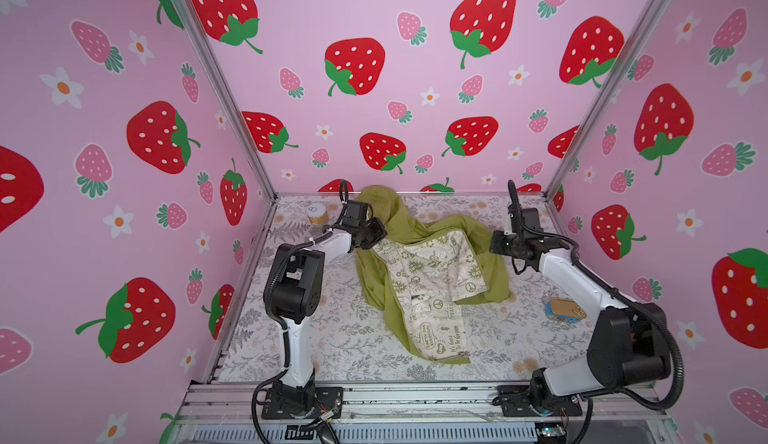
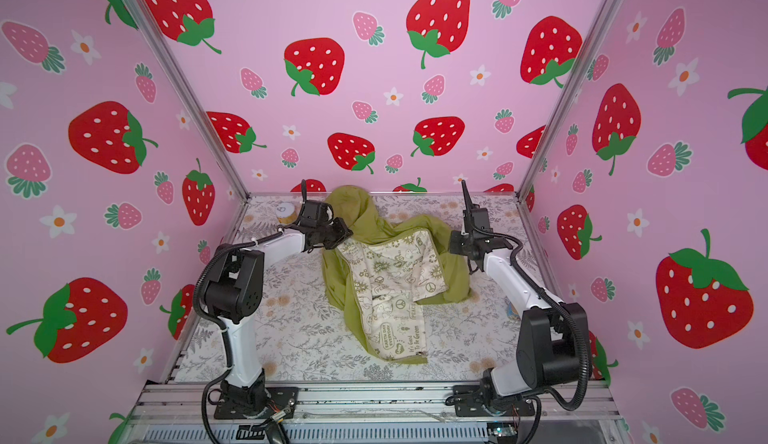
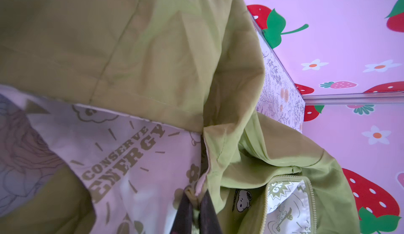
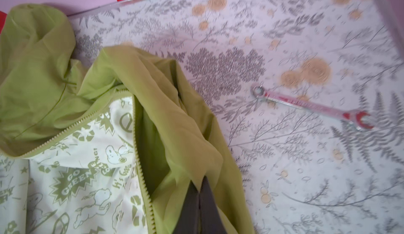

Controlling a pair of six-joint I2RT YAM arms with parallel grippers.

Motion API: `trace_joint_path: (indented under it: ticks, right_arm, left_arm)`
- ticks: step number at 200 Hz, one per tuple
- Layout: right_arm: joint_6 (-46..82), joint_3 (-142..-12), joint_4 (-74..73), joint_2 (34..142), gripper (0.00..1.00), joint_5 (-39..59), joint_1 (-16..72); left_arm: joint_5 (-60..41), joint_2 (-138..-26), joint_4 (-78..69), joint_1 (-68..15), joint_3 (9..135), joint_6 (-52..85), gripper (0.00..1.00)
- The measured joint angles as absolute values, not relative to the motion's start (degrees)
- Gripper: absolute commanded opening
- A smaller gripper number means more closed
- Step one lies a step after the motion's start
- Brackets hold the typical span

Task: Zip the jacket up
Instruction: 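Pull the right gripper's jacket edge toward the robot while the left gripper holds the collar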

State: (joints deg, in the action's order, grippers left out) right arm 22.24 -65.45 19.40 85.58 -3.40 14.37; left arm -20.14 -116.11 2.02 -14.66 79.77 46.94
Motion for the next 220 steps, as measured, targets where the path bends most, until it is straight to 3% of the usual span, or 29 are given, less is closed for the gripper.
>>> trace_joint_path:
  ticks: [55, 82, 90, 92, 104, 112, 122, 140, 185, 220]
  right_arm:
    - [19.4, -83.4, 23.9, 95.1, 0.00, -10.5, 12.0]
    - [19.3, -85.7, 25.0, 98.0, 0.00, -13.4, 11.7]
    - [19.3, -85.3, 25.2, 98.1, 0.10, -13.6, 11.7]
    - [19.3, -85.0, 25.1, 98.1, 0.19, -13.6, 11.7]
    - [19.4, -83.4, 24.9, 97.7, 0.49, -13.5, 11.7]
    - [19.4, -81.6, 24.8, 97.0, 0.61, -13.4, 11.7]
    - [19.4, -78.3, 23.9, 95.5, 0.69, -12.9, 11.7]
    - [19.5, -70.8, 22.2, 90.8, 0.73, -10.3, 12.0]
    - [21.2, -54.7, 17.5, 75.3, 0.71, 0.6, 15.6]
    - [23.9, -46.7, 13.5, 74.0, 0.72, 7.6, 18.3]
  left_arm:
    - [-20.2, -115.0, 5.2, -11.9, 83.6, 46.2, 0.00]
    - [-20.2, -115.8, 8.0, -10.7, 89.9, 45.6, 0.00]
    - [-20.2, -116.9, 8.8, -10.5, 93.1, 45.2, 0.00]
    - [-20.2, -117.2, 9.0, -10.5, 93.9, 45.2, 0.00]
    - [-20.2, -119.7, 10.6, -10.3, 99.7, 44.8, 0.00]
    - [-20.2, -121.9, 11.3, -10.2, 103.8, 44.7, 0.00]
    - [-20.2, -124.5, 12.1, -10.1, 108.4, 44.6, 0.00]
    - [-20.2, -128.5, 13.5, -10.1, 113.9, 44.6, 0.00]
    - [-20.1, -134.9, 17.1, -10.1, 118.9, 44.8, 0.00]
    - [-20.1, -135.1, 17.8, -10.0, 118.8, 44.9, 0.00]
